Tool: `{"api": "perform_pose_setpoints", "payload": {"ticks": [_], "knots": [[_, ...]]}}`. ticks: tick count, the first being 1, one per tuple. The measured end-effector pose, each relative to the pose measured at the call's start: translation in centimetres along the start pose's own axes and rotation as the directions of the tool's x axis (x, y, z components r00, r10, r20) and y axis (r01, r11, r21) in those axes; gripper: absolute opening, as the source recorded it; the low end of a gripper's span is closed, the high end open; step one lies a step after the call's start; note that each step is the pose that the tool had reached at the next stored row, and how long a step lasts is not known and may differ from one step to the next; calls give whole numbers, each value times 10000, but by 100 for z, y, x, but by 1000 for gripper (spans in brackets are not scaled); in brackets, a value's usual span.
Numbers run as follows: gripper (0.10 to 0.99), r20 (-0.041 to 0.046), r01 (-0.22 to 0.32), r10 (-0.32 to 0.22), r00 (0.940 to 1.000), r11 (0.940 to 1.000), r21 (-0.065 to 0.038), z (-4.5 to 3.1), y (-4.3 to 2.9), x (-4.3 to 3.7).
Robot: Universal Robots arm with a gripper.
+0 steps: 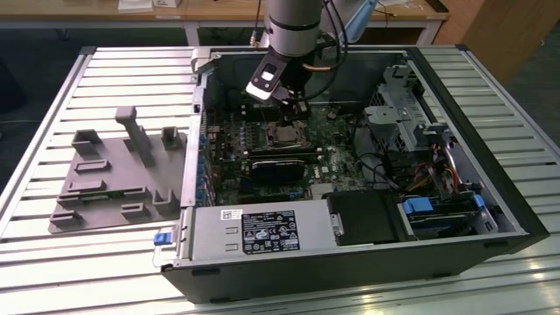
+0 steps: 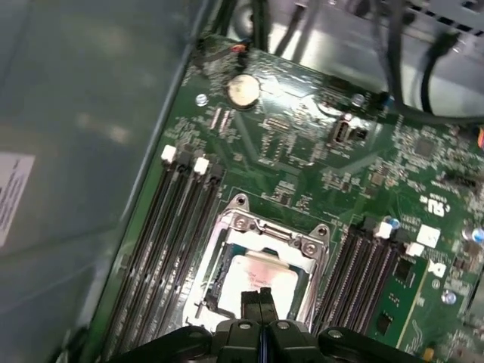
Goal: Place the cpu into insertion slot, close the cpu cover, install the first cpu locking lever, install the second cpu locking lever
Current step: 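Close the cpu cover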
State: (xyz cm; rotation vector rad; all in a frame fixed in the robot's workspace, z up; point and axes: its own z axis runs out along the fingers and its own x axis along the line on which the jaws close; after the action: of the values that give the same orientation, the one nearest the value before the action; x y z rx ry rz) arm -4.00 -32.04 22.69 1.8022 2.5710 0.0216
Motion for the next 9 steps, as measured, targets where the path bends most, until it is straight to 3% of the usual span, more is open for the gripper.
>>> {"api": "perform_pose_setpoints", "payload": {"ticks": [4, 9], "knots": [[102, -1, 728, -728, 9973, 9973, 8, 3, 0, 0], [102, -5, 1604, -1604, 9870, 9870, 16, 6, 0, 0]]}}
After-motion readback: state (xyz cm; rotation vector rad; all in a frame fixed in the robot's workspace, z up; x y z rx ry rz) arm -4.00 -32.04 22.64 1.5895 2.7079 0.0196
